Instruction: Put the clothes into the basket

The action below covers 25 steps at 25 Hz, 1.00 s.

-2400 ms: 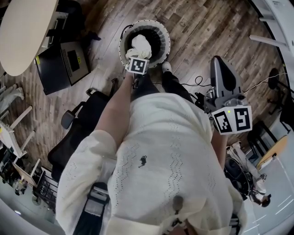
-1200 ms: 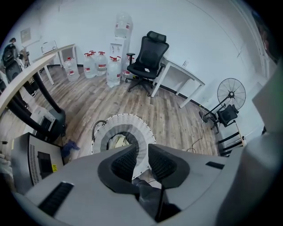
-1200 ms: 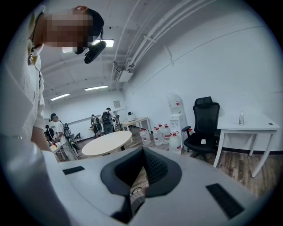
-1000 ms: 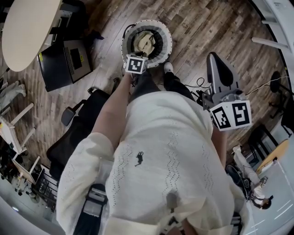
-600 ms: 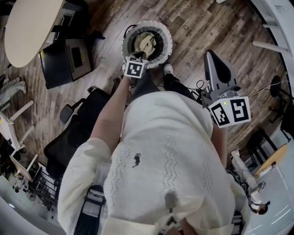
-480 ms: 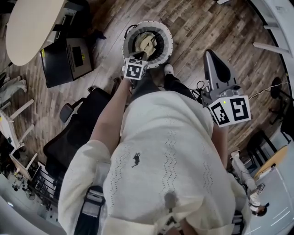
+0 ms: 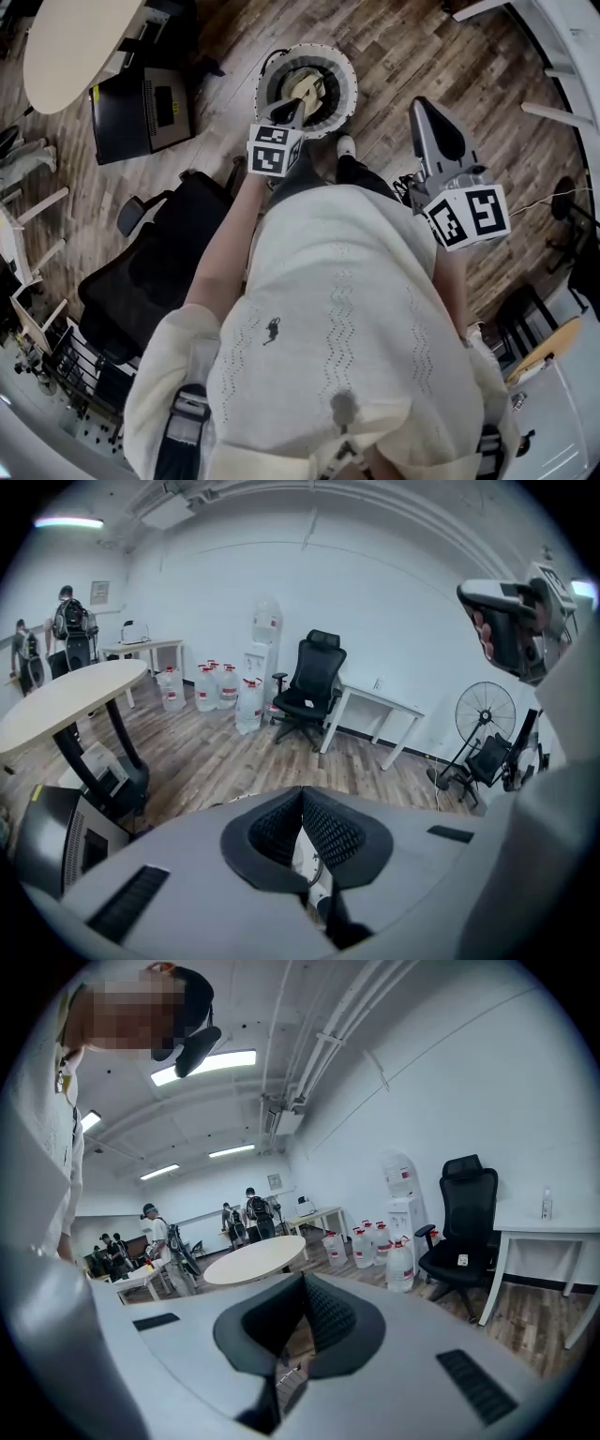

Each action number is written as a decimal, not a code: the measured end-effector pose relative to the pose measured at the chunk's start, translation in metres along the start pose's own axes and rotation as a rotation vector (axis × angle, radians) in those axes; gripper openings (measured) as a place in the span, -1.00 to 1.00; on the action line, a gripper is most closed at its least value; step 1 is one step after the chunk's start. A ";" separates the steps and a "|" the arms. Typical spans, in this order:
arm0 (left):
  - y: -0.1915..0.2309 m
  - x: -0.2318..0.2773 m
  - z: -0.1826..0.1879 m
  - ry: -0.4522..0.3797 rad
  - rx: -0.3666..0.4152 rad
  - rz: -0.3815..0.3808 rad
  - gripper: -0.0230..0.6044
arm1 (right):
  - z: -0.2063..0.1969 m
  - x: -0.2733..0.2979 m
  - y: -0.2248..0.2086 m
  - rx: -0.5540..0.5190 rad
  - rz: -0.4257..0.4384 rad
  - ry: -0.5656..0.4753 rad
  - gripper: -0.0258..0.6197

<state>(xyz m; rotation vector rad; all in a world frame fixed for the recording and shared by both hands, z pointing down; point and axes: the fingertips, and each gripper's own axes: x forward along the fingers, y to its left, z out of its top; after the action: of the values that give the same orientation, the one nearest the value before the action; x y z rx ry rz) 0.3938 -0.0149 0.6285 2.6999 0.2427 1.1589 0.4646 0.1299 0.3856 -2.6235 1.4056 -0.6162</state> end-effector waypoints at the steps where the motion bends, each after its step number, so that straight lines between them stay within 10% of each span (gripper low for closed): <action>1: -0.002 -0.006 0.005 -0.018 -0.015 0.007 -0.86 | 0.000 0.000 0.001 0.002 0.009 0.000 -0.90; 25: -0.099 -0.180 0.097 -0.551 -0.084 0.202 -0.86 | -0.005 -0.037 0.010 -0.014 0.249 -0.001 -0.90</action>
<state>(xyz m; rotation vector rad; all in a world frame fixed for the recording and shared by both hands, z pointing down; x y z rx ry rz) 0.3346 0.0301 0.4142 2.8810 -0.1610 0.4098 0.4366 0.1547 0.3759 -2.4023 1.7054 -0.5737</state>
